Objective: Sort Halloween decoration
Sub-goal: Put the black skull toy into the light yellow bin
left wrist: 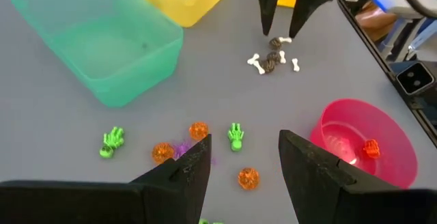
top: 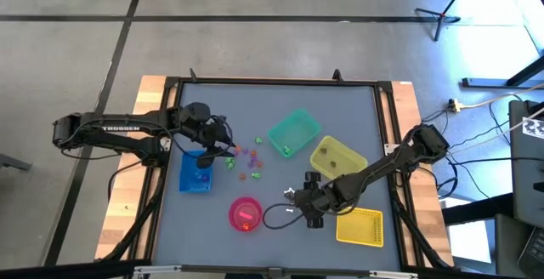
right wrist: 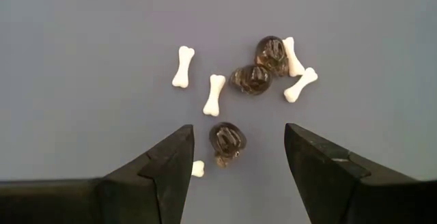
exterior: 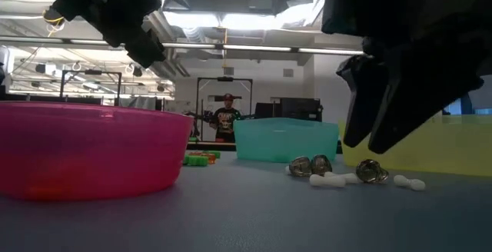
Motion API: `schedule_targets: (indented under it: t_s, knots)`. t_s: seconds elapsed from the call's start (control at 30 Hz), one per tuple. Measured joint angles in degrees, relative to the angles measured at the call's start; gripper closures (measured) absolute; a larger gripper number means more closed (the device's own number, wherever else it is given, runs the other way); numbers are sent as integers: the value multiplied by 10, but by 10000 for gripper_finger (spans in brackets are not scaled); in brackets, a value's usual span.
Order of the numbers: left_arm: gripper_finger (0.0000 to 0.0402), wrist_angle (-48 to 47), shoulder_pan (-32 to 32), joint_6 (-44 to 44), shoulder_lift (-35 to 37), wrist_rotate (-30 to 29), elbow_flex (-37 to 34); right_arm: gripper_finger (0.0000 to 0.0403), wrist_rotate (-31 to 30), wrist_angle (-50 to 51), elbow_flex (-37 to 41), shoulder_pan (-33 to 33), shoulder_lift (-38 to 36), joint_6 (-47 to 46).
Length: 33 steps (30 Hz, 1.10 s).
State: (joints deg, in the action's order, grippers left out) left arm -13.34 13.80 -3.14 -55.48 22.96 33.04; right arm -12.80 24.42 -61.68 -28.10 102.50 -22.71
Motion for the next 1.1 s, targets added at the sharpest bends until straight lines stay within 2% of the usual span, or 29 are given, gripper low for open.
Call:
schedule_targets:
  t_s: [0.53, 1.1]
  knots:
    - [245, 8, 0, 0, 0, 0, 0, 176, 0, -79, 61, 0, 0, -21]
    - [245, 11, 0, 0, 0, 0, -1, 176, 7, -113, 62, 1, 31, -32]
